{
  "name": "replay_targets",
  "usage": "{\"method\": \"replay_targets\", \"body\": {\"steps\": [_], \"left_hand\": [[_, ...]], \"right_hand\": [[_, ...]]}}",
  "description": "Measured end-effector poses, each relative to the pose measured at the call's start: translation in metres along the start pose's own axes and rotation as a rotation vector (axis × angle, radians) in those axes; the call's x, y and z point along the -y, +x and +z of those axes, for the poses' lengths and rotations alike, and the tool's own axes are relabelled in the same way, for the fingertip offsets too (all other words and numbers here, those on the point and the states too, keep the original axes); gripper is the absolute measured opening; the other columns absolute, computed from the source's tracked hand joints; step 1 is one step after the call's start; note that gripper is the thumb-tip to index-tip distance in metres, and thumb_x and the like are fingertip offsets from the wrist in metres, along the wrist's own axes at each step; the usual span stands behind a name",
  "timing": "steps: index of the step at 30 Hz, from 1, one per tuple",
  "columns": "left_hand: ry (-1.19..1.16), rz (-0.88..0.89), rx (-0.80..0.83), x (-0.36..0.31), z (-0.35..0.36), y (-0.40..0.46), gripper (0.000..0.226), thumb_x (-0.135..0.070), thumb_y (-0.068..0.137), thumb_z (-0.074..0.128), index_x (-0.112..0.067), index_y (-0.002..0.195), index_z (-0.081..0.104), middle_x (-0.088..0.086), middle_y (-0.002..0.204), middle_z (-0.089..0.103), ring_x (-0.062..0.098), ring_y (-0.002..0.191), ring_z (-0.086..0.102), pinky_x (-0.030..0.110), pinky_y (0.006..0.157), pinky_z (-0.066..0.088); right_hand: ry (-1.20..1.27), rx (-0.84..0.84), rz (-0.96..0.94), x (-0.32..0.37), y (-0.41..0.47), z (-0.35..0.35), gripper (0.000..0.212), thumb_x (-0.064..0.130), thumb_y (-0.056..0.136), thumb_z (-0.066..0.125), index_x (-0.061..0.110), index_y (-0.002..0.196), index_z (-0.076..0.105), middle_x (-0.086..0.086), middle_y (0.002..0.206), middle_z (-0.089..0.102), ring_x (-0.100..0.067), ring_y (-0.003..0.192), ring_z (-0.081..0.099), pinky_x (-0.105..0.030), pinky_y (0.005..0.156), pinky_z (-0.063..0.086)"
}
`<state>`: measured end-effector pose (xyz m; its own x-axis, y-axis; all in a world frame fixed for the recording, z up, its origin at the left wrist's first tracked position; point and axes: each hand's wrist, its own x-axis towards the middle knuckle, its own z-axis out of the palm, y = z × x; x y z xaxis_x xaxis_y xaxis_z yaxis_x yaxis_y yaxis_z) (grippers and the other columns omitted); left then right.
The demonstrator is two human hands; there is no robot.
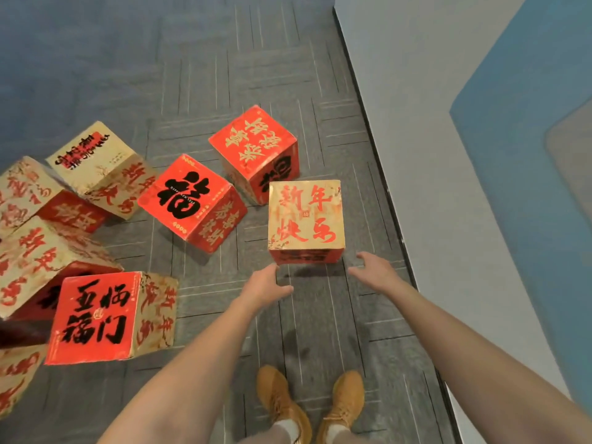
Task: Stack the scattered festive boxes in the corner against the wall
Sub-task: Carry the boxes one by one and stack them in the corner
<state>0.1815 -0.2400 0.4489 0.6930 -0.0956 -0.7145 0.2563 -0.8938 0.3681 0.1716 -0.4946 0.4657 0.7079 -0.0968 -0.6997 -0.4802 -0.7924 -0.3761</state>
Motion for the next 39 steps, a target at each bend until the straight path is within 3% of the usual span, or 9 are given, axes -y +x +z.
{"method": "replay_targets", "body": {"steps": [8,16,20,23,27,31,34,39], "left_hand": [[-0.080,-0.062,-0.007,0.091,0.101,0.150,0.075,-0.048,0.083,0.072,-0.019,0.145,0.041,0.006,0.144,0.052,0.025,0.126,0.054,0.038,0.099,0.048],[-0.256,-0.085,-0.175,0.154,0.171,0.304,0.088,-0.048,0.078,0.078,-0.010,0.147,0.038,0.008,0.149,0.048,0.027,0.132,0.050,0.036,0.104,0.044],[-0.418,-0.047,-0.292,0.170,0.183,0.348,0.107,-0.047,0.070,0.086,-0.014,0.154,0.027,0.009,0.151,0.045,0.029,0.136,0.046,0.040,0.109,0.039],[-0.625,0.083,-0.331,0.172,0.181,0.367,0.111,-0.033,0.068,0.090,-0.026,0.155,0.022,0.000,0.150,0.046,0.024,0.138,0.043,0.043,0.113,0.033],[-0.699,0.248,-0.303,0.168,0.177,0.382,0.096,-0.020,0.070,0.090,-0.024,0.148,0.034,-0.009,0.135,0.054,0.009,0.123,0.050,0.028,0.106,0.037],[-0.715,0.270,-0.284,0.162,0.174,0.389,0.087,-0.015,0.071,0.088,-0.022,0.142,0.039,-0.009,0.126,0.060,0.007,0.113,0.057,0.030,0.104,0.043],[-0.752,0.251,-0.312,0.162,0.172,0.391,0.090,-0.013,0.070,0.088,-0.020,0.144,0.037,-0.005,0.129,0.061,0.011,0.115,0.058,0.029,0.100,0.044],[-0.792,0.264,-0.365,0.160,0.163,0.393,0.086,-0.016,0.070,0.089,-0.023,0.141,0.041,-0.006,0.127,0.063,0.014,0.117,0.059,0.038,0.104,0.046]], "right_hand": [[0.021,0.006,0.054,-0.059,0.155,0.107,0.060,0.041,0.093,0.059,0.009,0.141,0.047,-0.014,0.139,0.056,-0.030,0.125,0.054,-0.037,0.099,0.045],[0.239,-0.084,0.033,-0.121,0.296,0.186,0.104,0.056,0.073,0.079,0.016,0.154,0.027,-0.010,0.154,0.041,-0.031,0.137,0.045,-0.043,0.109,0.041],[0.384,-0.167,-0.105,-0.140,0.336,0.211,0.101,0.051,0.068,0.085,0.026,0.149,0.030,0.002,0.146,0.050,-0.021,0.133,0.049,-0.040,0.110,0.039],[0.452,-0.193,-0.198,-0.144,0.353,0.220,0.098,0.046,0.071,0.085,0.028,0.149,0.028,0.012,0.131,0.051,-0.007,0.120,0.047,-0.034,0.105,0.038],[0.591,-0.265,-0.267,-0.145,0.370,0.222,0.094,0.039,0.071,0.087,0.027,0.148,0.034,0.009,0.135,0.056,-0.010,0.122,0.051,-0.032,0.104,0.040],[0.731,-0.314,-0.290,-0.137,0.377,0.219,0.095,0.034,0.066,0.091,0.025,0.144,0.039,0.006,0.132,0.061,-0.011,0.118,0.059,-0.041,0.108,0.045],[0.751,-0.296,-0.292,-0.134,0.383,0.215,0.102,0.051,0.052,0.093,0.029,0.138,0.043,0.009,0.127,0.064,-0.012,0.116,0.062,-0.048,0.106,0.047],[0.753,-0.342,-0.306,-0.120,0.378,0.209,0.078,0.039,0.064,0.090,0.029,0.131,0.051,0.011,0.119,0.067,-0.010,0.110,0.064,-0.048,0.102,0.050]]}}
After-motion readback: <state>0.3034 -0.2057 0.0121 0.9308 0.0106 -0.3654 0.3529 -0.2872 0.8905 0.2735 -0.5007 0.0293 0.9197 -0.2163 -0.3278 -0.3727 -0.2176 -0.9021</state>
